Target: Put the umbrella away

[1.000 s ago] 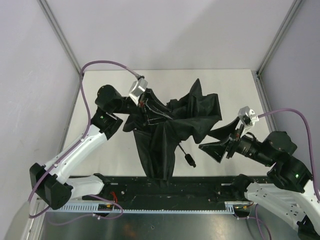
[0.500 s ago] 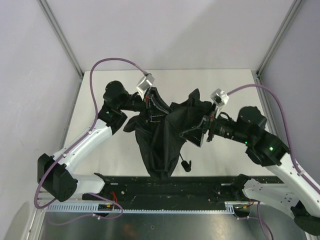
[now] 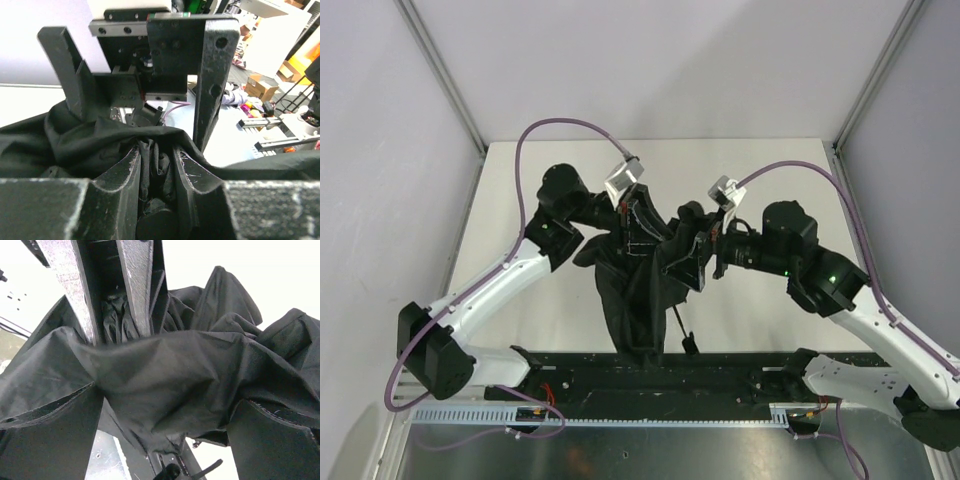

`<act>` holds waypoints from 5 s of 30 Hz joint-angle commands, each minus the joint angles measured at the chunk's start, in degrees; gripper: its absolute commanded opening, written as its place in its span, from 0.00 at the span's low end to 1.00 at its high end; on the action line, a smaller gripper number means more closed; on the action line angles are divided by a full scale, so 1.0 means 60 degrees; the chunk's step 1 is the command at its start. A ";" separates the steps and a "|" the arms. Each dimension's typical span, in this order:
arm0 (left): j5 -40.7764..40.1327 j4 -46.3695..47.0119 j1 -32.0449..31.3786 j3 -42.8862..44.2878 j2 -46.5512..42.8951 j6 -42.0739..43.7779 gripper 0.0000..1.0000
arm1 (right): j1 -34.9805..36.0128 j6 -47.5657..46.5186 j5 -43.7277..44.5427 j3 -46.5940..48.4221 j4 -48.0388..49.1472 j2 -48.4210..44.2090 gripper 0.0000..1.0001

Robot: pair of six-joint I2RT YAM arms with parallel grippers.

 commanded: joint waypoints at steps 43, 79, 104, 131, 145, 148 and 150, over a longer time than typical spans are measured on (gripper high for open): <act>-0.6027 -0.2876 -0.0886 0.1827 -0.0942 0.1824 0.94 | 0.1161 0.0562 0.1382 -0.3198 0.4859 -0.1417 0.00; -0.9504 -0.3438 0.0220 -0.4966 -0.3442 -0.0900 0.88 | 0.0758 -0.0066 0.4800 -0.1924 0.2660 0.4866 0.81; -0.8988 -0.3612 0.0048 -0.6723 -0.3236 -0.0928 0.23 | -0.1850 0.0010 0.4756 -0.2702 0.2305 0.3767 0.85; -0.7923 -0.6638 0.0446 -0.5313 -0.6201 -0.1142 0.52 | 0.1642 0.0714 0.6543 -0.1604 -0.1172 0.1431 0.84; -0.7983 -0.4121 0.0145 -0.6090 -0.3518 -0.1578 0.32 | 0.1066 -0.0133 0.5420 -0.0955 0.0725 0.4406 0.71; -0.8078 -0.2663 -0.0053 -0.7131 -0.2667 -0.1839 0.37 | 0.0757 -0.0351 0.6824 -0.1006 -0.0031 0.5227 0.85; -0.7968 -0.1867 -0.0203 -0.7638 -0.1943 -0.2093 0.39 | 0.0629 -0.0467 0.7093 -0.1104 -0.0341 0.5801 0.90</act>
